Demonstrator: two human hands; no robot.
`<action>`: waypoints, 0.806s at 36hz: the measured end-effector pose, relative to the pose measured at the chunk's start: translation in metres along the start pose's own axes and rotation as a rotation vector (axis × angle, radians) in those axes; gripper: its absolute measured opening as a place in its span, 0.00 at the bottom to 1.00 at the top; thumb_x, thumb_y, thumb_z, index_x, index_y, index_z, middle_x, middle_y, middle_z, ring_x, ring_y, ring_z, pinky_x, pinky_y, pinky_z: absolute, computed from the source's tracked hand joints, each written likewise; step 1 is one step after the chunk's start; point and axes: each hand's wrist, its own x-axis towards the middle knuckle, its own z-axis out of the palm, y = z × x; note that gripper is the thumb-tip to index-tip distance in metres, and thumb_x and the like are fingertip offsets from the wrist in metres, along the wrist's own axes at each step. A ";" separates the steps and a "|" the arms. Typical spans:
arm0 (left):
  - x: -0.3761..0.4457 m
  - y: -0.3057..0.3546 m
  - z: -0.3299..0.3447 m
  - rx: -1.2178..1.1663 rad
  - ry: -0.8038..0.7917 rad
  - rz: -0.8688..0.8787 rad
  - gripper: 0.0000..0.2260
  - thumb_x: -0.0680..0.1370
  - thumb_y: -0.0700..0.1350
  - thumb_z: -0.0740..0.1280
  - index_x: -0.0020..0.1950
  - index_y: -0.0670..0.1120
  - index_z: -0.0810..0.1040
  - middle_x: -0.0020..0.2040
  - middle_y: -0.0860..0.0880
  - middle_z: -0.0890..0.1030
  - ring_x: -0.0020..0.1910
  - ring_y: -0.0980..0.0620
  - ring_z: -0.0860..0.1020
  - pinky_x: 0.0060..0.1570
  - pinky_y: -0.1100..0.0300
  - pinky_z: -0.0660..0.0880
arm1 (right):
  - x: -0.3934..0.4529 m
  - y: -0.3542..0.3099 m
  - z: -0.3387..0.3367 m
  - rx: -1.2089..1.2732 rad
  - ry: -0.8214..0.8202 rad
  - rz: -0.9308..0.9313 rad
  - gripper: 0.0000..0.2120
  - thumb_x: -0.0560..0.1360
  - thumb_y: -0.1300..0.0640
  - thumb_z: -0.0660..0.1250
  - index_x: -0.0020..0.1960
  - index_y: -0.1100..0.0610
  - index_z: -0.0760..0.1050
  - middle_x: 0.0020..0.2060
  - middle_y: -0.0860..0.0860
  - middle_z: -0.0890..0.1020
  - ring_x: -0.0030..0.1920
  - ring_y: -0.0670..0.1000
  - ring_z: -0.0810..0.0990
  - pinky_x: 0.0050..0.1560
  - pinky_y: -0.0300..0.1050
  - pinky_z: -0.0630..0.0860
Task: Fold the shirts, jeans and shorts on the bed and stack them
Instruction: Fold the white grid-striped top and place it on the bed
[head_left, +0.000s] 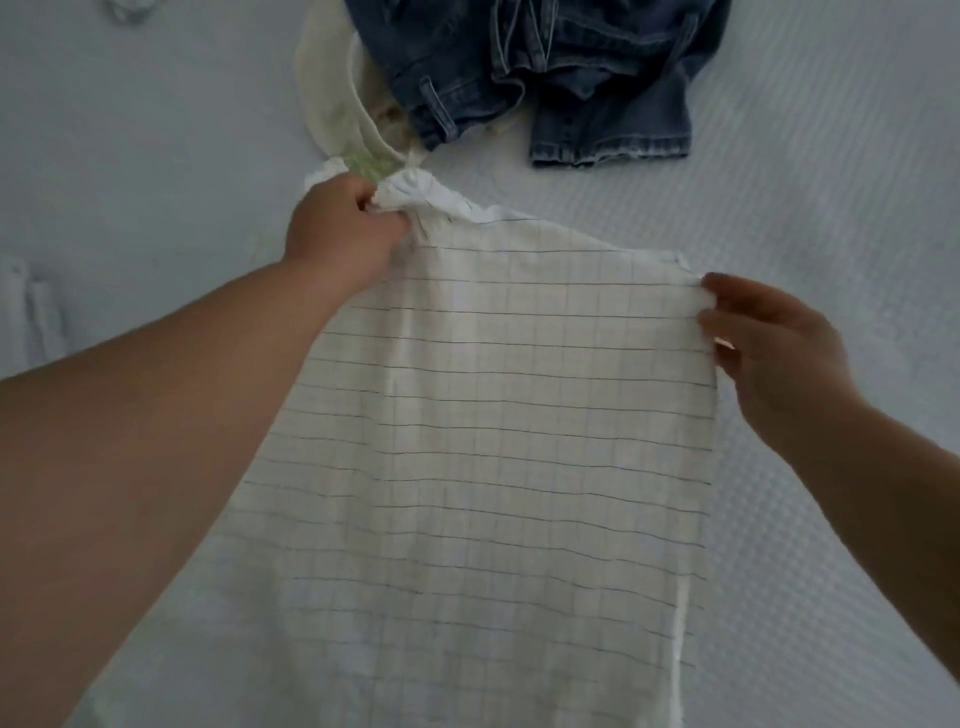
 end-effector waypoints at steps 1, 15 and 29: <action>0.002 0.001 0.006 0.018 0.007 0.007 0.06 0.73 0.48 0.66 0.38 0.49 0.72 0.35 0.52 0.72 0.37 0.48 0.73 0.33 0.59 0.66 | 0.009 -0.002 0.003 0.047 -0.007 0.064 0.13 0.69 0.67 0.70 0.49 0.51 0.81 0.39 0.46 0.85 0.42 0.47 0.83 0.41 0.39 0.79; 0.010 0.000 0.049 -0.008 0.130 0.097 0.10 0.77 0.45 0.62 0.56 0.46 0.74 0.55 0.46 0.75 0.44 0.52 0.70 0.37 0.62 0.64 | 0.083 -0.025 0.022 -0.419 0.170 -0.038 0.15 0.69 0.60 0.74 0.54 0.50 0.77 0.43 0.44 0.77 0.39 0.43 0.77 0.38 0.36 0.74; -0.046 -0.072 0.021 0.098 0.089 0.066 0.25 0.74 0.45 0.65 0.71 0.50 0.66 0.68 0.47 0.68 0.62 0.48 0.71 0.57 0.56 0.67 | 0.045 0.001 0.000 -0.310 0.169 0.331 0.08 0.74 0.69 0.62 0.37 0.61 0.74 0.30 0.52 0.79 0.25 0.48 0.79 0.23 0.38 0.75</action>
